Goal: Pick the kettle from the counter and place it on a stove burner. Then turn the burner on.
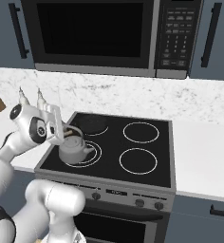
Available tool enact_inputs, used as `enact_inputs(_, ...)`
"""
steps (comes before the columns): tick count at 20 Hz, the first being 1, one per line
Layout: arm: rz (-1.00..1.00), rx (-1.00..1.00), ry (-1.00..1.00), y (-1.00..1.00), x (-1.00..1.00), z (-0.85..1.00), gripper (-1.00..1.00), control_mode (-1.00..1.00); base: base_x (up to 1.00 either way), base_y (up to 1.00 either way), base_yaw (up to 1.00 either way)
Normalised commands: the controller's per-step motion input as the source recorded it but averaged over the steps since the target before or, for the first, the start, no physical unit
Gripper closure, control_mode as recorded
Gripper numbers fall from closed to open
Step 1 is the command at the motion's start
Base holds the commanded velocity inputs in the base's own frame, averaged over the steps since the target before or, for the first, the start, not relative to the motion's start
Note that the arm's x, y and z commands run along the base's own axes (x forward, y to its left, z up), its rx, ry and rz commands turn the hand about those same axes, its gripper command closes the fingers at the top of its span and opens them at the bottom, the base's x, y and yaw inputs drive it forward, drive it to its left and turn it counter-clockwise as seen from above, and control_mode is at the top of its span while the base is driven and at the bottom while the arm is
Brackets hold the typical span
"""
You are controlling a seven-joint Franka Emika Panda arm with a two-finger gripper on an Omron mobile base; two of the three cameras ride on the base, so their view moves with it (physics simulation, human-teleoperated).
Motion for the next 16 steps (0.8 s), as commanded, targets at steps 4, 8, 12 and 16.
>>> enact_inputs(4, 0.0, 0.0, 0.06, 0.0, 0.23, -0.17, 1.0, -1.0, 0.0, 0.0, 0.0)
enact_inputs(8, 0.0, 0.0, 0.0, 0.0, 0.21, -0.17, 1.0, -1.0, 0.0, 0.0, 0.0)
enact_inputs(12, 0.0, 0.0, 0.0, 0.0, 0.28, -0.19, 1.0, -1.0, 0.0, 0.0, 0.0)
enact_inputs(16, 0.0, -0.02, 0.0, 0.0, 0.28, -0.15, 1.0, -1.0, 0.0, 0.0, 0.0)
